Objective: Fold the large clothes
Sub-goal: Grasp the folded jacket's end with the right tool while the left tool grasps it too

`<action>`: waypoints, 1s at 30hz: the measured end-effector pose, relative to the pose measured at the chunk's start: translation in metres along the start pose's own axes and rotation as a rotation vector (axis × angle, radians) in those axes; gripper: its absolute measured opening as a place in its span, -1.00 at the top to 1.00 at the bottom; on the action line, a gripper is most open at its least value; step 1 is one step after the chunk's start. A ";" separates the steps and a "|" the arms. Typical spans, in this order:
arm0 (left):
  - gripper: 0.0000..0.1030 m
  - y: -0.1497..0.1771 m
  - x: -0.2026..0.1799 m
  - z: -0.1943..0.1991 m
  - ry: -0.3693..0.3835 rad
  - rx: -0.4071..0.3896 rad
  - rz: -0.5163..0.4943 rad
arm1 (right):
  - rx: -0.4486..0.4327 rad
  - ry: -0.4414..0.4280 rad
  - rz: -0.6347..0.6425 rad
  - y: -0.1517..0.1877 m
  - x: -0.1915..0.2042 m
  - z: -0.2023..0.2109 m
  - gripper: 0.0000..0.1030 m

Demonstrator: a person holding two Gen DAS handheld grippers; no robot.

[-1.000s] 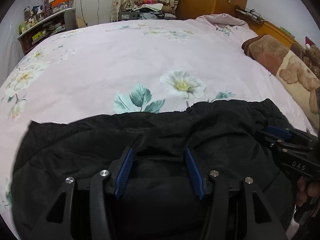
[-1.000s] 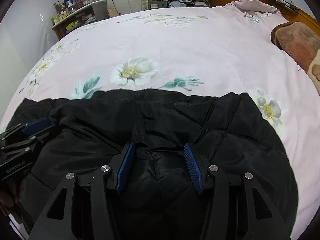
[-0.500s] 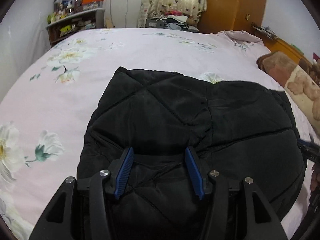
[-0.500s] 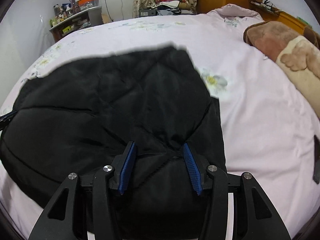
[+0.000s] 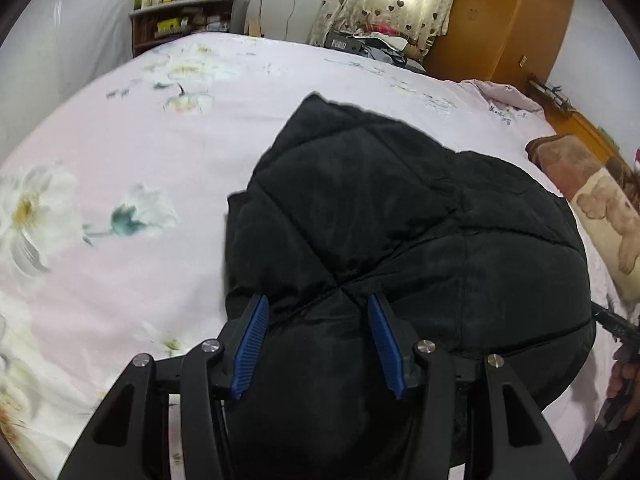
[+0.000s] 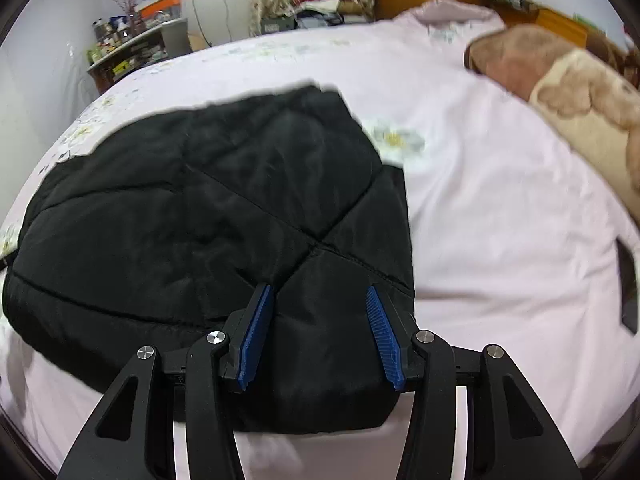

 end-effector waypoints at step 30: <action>-0.31 -0.008 0.048 -0.042 0.122 0.096 0.213 | 0.082 -0.274 -0.281 0.000 -0.071 -0.054 -0.42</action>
Point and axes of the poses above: each gripper's, at about its wrist camera, not at the fingertips, and z roughly against the way its jaws point, x to its left, y to its underside, the point moved 4 cm from there along -z, roughly the way its jaws point, and after that the axes turned 7 degrees about z, right-handed, at the moved point
